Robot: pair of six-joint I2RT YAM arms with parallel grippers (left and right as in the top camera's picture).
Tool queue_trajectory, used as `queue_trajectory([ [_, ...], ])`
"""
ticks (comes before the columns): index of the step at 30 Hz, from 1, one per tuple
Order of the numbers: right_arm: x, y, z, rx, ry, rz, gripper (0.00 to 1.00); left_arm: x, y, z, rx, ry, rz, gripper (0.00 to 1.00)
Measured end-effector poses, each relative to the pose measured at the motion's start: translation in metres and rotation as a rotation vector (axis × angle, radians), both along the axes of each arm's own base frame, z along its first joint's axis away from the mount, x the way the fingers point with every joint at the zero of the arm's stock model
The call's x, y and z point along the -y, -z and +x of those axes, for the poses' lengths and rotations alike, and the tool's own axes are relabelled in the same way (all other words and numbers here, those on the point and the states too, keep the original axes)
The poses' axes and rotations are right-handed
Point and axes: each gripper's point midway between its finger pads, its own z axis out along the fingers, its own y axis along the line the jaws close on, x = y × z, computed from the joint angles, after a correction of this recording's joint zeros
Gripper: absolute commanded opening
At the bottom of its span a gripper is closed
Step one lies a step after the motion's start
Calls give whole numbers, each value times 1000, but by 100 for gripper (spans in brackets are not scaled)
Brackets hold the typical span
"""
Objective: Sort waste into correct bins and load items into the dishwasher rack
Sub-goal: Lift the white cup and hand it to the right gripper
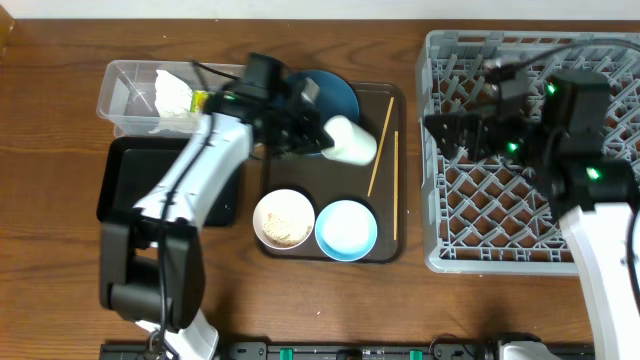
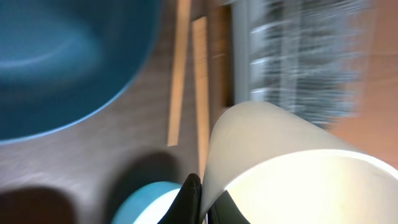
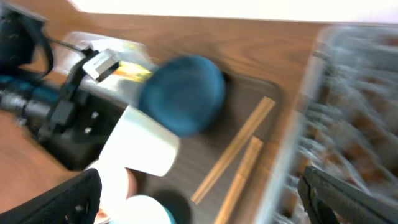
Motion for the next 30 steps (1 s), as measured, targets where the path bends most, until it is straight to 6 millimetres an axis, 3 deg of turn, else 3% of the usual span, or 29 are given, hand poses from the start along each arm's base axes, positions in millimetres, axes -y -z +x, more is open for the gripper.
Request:
queue_trajectory([
  [4,-30,-4,13,39,-182,144,98,-9,-33,8,9,15,-211,6],
  [12,-66,0,8,37,-419,302,96,-7,-81,3,34,117,-485,6],
  [23,-114,-10,-6,128,-596,327,95,-3,-105,-11,6,198,-622,6],
  [30,-128,-10,-10,148,-642,336,81,-3,-108,-13,-19,200,-640,6],
])
